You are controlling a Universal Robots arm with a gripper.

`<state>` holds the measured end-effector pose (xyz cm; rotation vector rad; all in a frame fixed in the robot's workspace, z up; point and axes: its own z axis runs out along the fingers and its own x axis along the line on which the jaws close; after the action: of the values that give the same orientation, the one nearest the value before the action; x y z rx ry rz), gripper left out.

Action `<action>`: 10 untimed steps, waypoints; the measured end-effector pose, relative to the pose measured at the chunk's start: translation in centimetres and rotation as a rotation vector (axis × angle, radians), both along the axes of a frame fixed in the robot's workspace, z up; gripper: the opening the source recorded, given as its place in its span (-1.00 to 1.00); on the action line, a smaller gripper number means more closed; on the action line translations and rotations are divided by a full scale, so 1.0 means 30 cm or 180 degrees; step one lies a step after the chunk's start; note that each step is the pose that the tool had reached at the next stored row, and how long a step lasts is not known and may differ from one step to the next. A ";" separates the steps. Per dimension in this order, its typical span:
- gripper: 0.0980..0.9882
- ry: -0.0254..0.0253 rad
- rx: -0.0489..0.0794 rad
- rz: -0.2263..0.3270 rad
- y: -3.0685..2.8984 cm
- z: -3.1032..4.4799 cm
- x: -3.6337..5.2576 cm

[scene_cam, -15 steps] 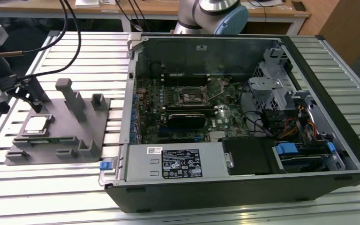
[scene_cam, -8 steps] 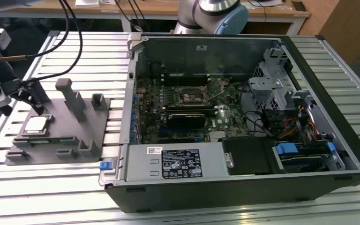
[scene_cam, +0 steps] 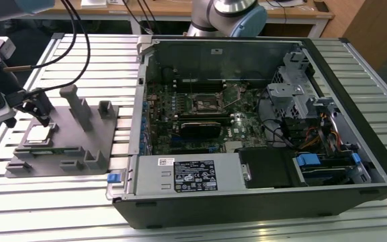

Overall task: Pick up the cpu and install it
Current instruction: 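Pick up the cpu and move it towards the insertion slot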

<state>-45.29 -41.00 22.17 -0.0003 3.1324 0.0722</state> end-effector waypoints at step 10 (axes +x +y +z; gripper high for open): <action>0.52 0.0000 -0.0003 -0.0039 0.000 -0.044 -0.001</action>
<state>-45.31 -40.99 20.86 0.0188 3.1321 0.0708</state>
